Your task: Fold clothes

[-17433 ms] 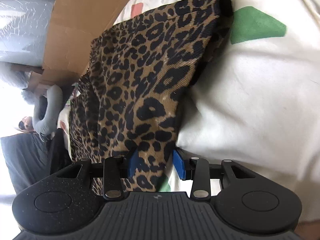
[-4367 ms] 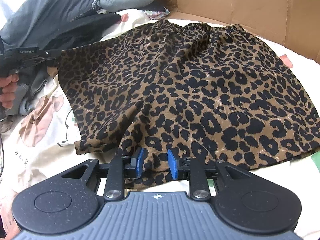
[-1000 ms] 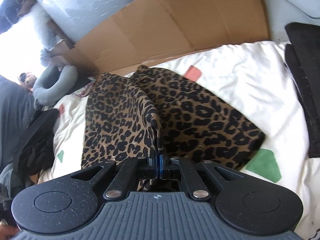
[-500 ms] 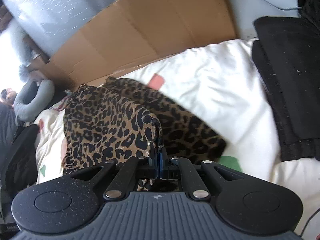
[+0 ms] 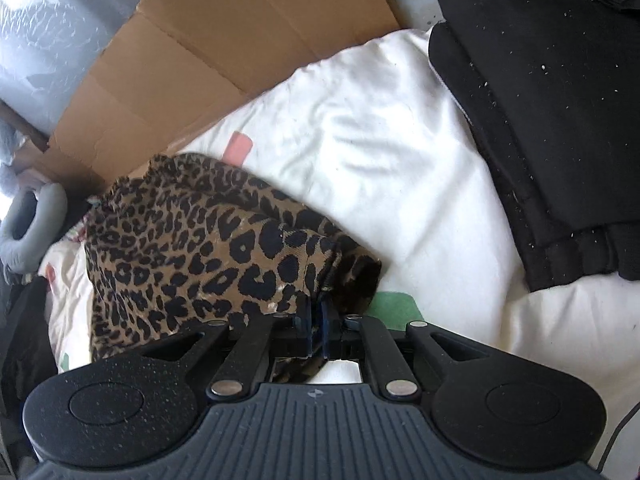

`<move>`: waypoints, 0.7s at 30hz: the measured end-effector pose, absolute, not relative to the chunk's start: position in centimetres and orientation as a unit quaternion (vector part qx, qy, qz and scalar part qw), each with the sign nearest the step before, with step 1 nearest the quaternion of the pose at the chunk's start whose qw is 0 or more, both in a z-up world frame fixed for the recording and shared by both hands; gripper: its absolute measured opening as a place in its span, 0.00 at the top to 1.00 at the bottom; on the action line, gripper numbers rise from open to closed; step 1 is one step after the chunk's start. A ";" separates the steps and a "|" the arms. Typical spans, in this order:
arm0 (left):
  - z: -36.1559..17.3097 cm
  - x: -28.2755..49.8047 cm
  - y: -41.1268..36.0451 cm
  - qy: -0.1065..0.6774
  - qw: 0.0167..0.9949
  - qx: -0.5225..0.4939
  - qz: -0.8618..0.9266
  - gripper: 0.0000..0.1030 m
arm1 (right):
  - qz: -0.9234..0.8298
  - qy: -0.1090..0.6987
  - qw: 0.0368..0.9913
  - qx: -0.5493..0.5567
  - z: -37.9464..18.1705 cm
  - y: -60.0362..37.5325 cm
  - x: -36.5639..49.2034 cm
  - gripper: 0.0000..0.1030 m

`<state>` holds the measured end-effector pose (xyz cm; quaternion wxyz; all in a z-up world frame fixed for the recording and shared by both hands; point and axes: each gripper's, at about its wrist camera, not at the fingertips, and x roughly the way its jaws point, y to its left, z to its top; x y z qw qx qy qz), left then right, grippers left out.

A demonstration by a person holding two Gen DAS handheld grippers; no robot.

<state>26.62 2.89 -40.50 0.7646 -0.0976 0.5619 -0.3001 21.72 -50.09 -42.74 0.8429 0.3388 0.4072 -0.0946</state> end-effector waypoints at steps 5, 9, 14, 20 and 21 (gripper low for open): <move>-40.6 26.7 3.8 0.565 0.762 -0.100 -0.301 0.53 | -0.101 0.402 0.845 0.339 -42.5 -51.0 22.5 0.85; -40.5 26.5 4.0 0.566 0.758 -0.101 -0.309 0.62 | -0.111 0.400 0.837 0.356 -43.1 -51.9 23.0 0.93; -40.5 26.8 3.6 0.563 0.760 -0.099 -0.311 0.81 | -0.108 0.391 0.852 0.332 -41.9 -51.6 22.7 0.98; -40.1 27.0 2.8 0.553 0.769 -0.097 -0.306 0.91 | -0.117 0.378 0.860 0.322 -40.8 -52.2 22.2 0.98; -40.1 27.2 3.1 0.554 0.769 -0.101 -0.304 0.91 | -0.119 0.381 0.859 0.321 -41.1 -52.2 22.2 0.98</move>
